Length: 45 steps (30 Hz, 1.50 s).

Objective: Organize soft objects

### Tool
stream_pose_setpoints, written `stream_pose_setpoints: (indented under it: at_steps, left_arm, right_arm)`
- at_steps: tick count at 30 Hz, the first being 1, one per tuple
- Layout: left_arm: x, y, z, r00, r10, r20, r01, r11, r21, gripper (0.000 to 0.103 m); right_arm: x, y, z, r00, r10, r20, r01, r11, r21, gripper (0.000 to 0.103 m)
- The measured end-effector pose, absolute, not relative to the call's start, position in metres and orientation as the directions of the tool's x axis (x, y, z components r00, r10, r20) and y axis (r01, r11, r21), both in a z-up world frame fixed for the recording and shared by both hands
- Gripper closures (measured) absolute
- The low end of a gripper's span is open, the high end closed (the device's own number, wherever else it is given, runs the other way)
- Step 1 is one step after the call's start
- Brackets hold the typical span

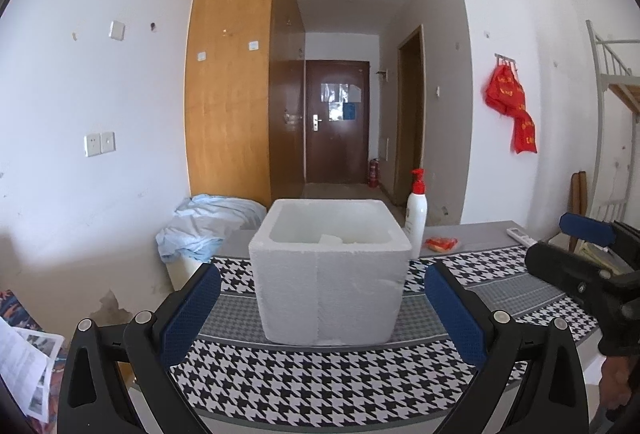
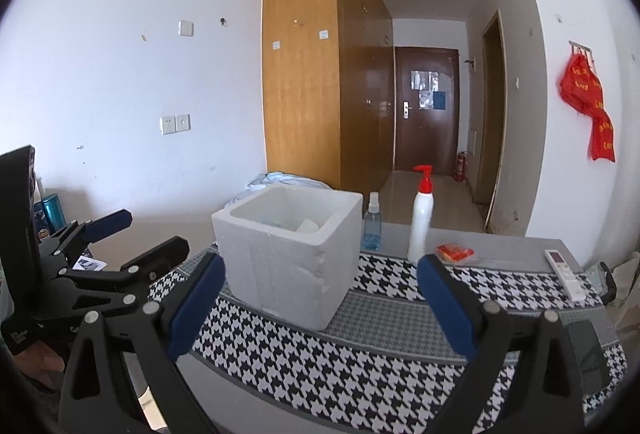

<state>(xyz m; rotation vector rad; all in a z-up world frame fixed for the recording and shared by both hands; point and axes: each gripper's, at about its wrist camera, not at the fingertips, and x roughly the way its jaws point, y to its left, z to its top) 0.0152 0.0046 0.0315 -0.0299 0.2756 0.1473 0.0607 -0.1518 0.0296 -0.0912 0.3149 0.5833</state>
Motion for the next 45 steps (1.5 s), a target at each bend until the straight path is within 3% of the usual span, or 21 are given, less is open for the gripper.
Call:
stream_pose_setpoints:
  at_steps: [26,45]
  left_arm:
    - [-0.016,-0.013,0.003,0.970,0.068,-0.233,-0.076,0.997,-0.024,0.001]
    - [-0.036,-0.015,-0.002,0.972,0.082,-0.220,-0.085,0.996,-0.005,0.001]
  right_arm:
    - [0.026,-0.177,-0.008,0.851,0.451,-0.270,-0.461,0.887,0.027,0.004]
    - [0.008,-0.177,-0.010,0.857,0.447,-0.257,-0.457,0.889,0.025,0.004]
